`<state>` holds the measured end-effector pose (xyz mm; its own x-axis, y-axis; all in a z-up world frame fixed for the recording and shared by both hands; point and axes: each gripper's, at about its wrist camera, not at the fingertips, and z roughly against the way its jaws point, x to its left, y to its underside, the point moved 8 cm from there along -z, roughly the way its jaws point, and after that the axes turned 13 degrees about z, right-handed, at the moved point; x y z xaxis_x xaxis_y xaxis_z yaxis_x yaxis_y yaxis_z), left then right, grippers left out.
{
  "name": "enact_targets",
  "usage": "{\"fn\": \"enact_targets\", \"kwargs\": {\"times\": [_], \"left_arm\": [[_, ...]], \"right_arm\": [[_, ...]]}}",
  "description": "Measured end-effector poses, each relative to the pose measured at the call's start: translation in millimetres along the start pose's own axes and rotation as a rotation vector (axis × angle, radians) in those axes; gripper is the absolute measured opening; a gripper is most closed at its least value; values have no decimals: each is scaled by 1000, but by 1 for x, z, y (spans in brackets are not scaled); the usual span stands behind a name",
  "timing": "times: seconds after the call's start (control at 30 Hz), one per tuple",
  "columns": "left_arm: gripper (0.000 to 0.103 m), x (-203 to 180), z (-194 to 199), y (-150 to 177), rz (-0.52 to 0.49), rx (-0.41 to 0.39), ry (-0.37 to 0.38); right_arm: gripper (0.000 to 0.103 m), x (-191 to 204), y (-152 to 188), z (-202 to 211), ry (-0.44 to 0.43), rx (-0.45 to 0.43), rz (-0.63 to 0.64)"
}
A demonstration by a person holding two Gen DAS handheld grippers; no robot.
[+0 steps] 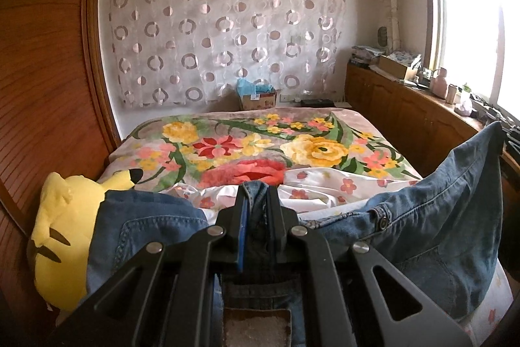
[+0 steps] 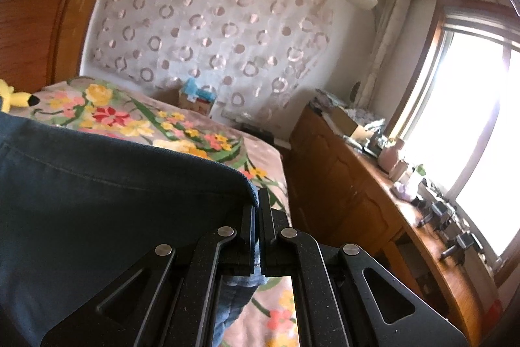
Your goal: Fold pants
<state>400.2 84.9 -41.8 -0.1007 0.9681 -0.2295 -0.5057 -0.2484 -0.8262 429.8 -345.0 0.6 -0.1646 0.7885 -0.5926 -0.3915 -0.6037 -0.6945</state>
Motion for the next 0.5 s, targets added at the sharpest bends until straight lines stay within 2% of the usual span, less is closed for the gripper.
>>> {"fn": "enact_targets", "kwargs": {"times": [0.17,0.33,0.4,0.47,0.5], "left_arm": [[9,3,-16,-4,-1,22,-10],[15,10,-27,11,-16,78,-46],[24,14,-22,16,-11,86,-38],[27,18,-17,23,1,114,-24],[29,19,-11,27,-4,121,-17]], "right_arm": [[0,6,-4,-28,16,32,9],[0,23,12,-58,-38,103,6],[0,33,23,-66,-70,133,3],[8,40,31,-68,-98,155,-7],[22,43,35,-66,-97,165,-12]]}}
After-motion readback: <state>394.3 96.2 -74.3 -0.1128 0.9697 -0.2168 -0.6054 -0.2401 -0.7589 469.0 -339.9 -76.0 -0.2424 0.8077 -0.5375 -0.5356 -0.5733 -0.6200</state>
